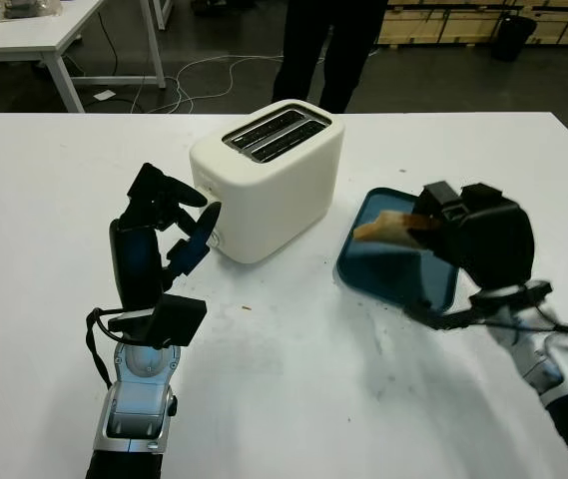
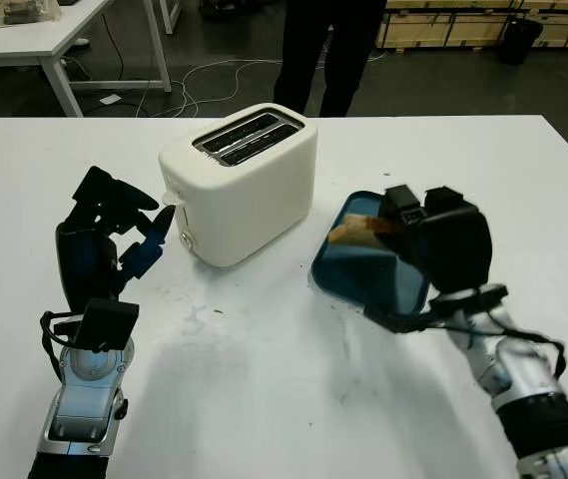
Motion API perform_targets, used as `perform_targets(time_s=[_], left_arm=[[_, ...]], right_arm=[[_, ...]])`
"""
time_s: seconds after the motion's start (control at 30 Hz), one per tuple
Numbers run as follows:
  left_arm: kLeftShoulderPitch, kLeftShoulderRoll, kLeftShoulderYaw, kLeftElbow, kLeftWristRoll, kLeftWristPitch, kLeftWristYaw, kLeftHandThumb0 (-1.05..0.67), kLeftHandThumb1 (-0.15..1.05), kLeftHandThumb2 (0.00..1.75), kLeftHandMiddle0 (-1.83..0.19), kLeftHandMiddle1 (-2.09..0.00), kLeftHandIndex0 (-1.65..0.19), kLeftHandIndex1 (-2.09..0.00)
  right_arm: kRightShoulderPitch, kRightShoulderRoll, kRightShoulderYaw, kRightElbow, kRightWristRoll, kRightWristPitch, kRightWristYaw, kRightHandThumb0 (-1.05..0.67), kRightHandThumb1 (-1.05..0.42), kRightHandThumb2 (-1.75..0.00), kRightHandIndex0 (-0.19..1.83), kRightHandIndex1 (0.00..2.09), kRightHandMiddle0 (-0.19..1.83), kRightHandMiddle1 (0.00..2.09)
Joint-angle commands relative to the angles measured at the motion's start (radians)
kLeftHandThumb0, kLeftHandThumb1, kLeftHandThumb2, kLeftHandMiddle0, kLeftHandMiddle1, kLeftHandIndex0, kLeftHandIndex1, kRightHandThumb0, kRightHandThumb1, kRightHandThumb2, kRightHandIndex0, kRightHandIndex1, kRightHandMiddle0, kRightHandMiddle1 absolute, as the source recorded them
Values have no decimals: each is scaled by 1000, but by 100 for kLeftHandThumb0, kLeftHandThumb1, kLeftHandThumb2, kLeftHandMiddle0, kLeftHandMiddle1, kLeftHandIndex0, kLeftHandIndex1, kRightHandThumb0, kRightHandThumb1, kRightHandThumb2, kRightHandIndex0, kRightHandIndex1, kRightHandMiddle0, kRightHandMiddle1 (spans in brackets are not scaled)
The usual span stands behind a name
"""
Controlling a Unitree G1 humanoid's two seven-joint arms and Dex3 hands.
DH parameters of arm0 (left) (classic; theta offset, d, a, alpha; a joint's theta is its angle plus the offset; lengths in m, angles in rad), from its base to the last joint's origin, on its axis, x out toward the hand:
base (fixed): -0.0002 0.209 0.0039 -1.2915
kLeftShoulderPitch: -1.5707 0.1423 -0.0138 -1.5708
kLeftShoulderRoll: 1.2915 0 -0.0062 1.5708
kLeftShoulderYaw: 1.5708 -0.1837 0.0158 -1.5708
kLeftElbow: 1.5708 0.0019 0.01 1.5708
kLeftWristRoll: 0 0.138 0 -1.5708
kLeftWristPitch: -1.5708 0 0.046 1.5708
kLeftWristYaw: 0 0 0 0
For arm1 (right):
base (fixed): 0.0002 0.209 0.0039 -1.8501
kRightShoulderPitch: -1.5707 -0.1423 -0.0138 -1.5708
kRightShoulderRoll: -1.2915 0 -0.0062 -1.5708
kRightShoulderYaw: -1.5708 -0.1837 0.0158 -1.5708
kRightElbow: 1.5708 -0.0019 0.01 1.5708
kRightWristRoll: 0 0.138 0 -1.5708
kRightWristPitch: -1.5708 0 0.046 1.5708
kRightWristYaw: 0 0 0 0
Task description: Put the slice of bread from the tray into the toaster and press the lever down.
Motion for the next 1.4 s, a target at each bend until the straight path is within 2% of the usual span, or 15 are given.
perform_targets(time_s=[0.0,0.1,0.17,0.33,0.43,0.47,0.5,0.57,0.67,0.73,0.77,0.8,0.87,1.1,1.37], left_arm=[[1,-1,-2,1,3,-15,2,-22,76,42,-90,-175,-45,-172],[1,-1,-2,0,11,-11,6,-22,76,43,-91,-175,-45,-172],[2,-3,-2,1,10,-11,6,-22,76,43,-91,-175,-45,-172],[4,-10,-6,-2,-1,-6,-1,-21,76,43,-91,-175,-45,-171],[5,-12,-6,-2,11,-3,6,-22,76,43,-90,-175,-44,-171],[5,-13,-6,-2,14,-3,7,-22,76,43,-90,-175,-44,-172],[6,-12,-6,-4,18,-2,7,-22,76,43,-90,-175,-44,-172],[6,-12,-5,-4,13,-3,4,-21,76,44,-90,-175,-44,-172],[7,-15,-6,-4,9,0,1,-21,76,44,-90,-175,-43,-173],[6,-16,-6,-3,13,2,2,-22,76,44,-90,-175,-44,-173],[5,-16,-6,-2,10,2,0,-21,76,44,-90,-175,-44,-172],[4,-17,-7,-4,10,4,-1,-20,77,44,-89,-175,-44,-173],[1,-19,-8,-8,4,9,-7,-20,77,45,-89,-175,-43,-174],[-12,-14,-7,4,-2,-5,-12,-20,76,46,-90,-175,-42,-174],[-10,-19,-3,-6,-5,11,-12,-22,76,46,-91,-175,-43,-172]], right_arm=[[-101,-50,-34,49,90,-87,55,-52,-92,-38,84,175,50,174],[-237,-110,-45,176,243,-263,216,-53,-92,-42,83,175,47,175],[-338,-126,-47,276,362,-348,381,-53,-92,-41,81,175,46,175],[-634,-70,-54,532,620,-438,801,-34,-92,-20,72,175,53,168],[-794,-32,-37,661,623,-459,878,-23,-92,-11,72,171,66,150],[-835,-24,-27,694,604,-467,872,-20,-92,-7,78,165,76,131],[-881,-15,-8,724,574,-476,855,-20,-92,-5,81,161,82,122],[-958,-1,27,772,522,-490,831,-24,-92,-5,88,160,90,117],[-1059,17,110,826,385,-526,692,-39,-92,-8,97,162,96,118],[-1108,30,165,856,299,-542,592,-45,-92,-12,101,166,97,129],[-1129,38,190,869,260,-548,543,-49,-92,-17,103,171,90,151],[-1149,47,216,882,223,-555,491,-52,-92,-19,105,173,87,162],[-1186,63,273,908,147,-565,391,-52,-92,-23,109,174,86,172],[-1272,126,406,970,0,-575,152,-50,-92,-26,111,175,87,175],[-1310,190,519,1013,-95,-552,17,-45,-92,-24,110,175,84,175]])
